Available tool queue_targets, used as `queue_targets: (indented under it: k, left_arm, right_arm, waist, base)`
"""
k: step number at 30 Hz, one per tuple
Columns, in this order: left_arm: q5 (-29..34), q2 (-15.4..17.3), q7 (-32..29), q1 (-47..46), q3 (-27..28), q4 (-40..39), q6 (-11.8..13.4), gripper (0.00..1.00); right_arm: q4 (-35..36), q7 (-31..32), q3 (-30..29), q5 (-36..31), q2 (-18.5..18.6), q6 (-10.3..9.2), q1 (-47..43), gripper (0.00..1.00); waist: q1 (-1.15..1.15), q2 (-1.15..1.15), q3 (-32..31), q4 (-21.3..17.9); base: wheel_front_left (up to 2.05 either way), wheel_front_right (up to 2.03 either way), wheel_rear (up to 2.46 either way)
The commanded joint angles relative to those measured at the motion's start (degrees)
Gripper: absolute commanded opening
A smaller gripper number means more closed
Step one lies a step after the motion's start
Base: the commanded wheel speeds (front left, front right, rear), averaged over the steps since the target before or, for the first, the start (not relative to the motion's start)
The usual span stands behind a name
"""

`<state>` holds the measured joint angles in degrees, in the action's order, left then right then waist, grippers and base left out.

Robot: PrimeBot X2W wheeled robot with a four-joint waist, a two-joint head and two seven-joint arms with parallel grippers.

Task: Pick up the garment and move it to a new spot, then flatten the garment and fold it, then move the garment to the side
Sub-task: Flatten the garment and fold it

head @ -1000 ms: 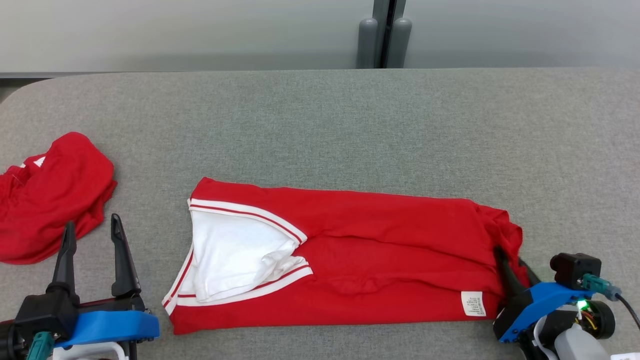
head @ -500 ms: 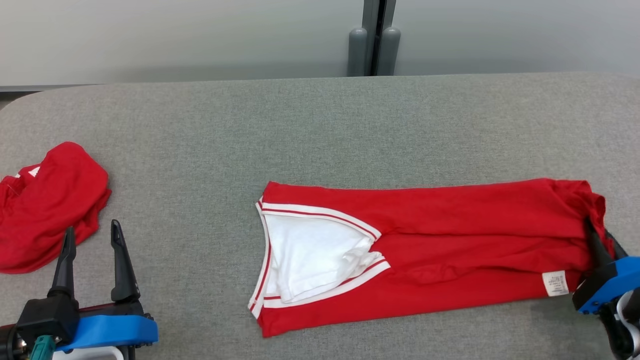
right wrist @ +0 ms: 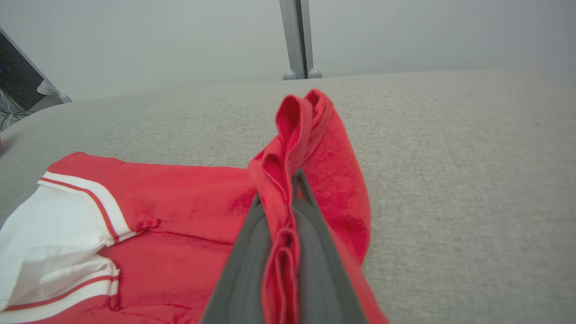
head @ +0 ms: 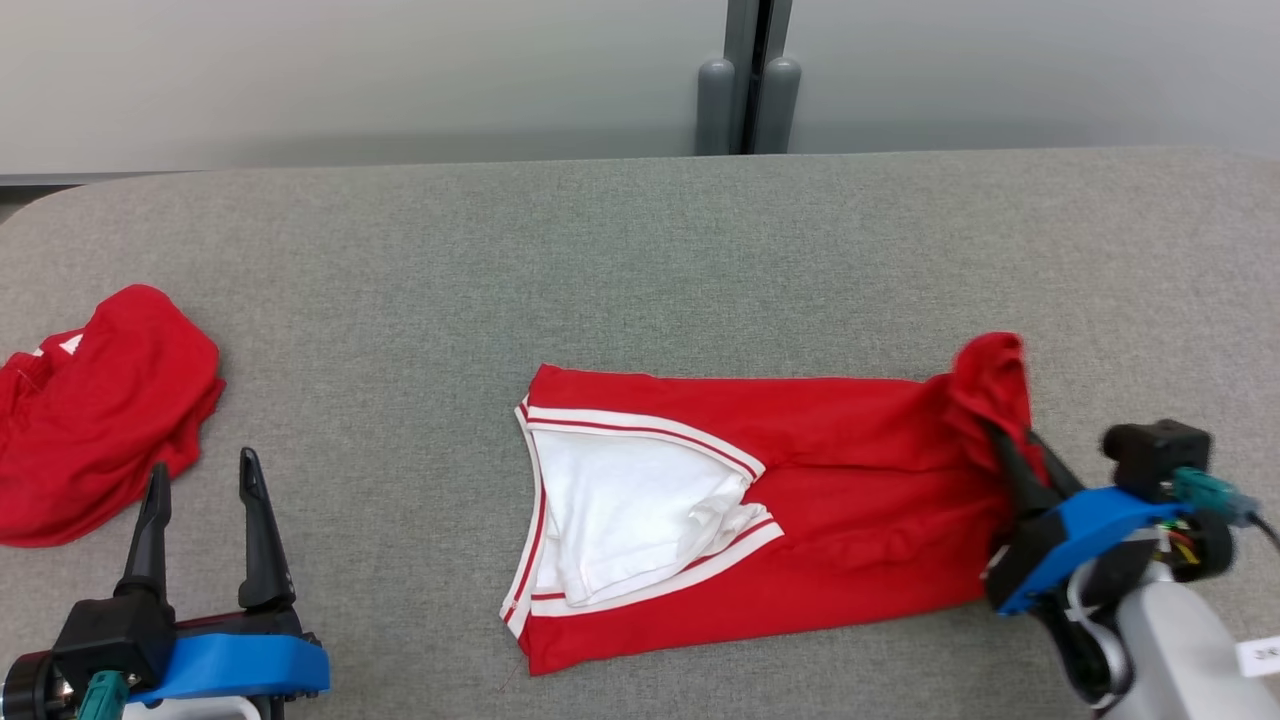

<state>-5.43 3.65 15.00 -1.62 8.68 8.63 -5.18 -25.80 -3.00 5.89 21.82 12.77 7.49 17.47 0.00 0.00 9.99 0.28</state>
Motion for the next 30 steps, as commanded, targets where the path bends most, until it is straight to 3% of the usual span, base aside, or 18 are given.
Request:
queue_targets:
  k: [1,16,30]
  left_arm:
    - [0.4,0.0,0.3,-0.9,0.3,0.2,-0.3,1.0]
    - [0.9,-0.6,0.3,-2.0,-0.9,1.4,-1.2,1.0]
    - [1.0,-0.7,0.3,-3.7,-2.2,2.4,-1.5,1.0]
  right_arm:
    - [0.7,0.3,1.2,0.3,-0.8,0.01,1.0,0.0]
    - [-1.3,-1.3,15.9,3.7,-8.6,0.01,7.0,0.0]
    - [-5.2,-4.8,28.4,11.2,-9.8,0.01,12.3,0.0]
  waist:
    - [0.0,0.0,0.0,0.1]
    - [0.0,0.0,0.2,3.4]
    - [0.0,0.0,1.2,6.1]
  base:
    - [0.0,0.0,0.0]
    - [0.0,0.0,0.0]
    - [0.0,0.0,0.0]
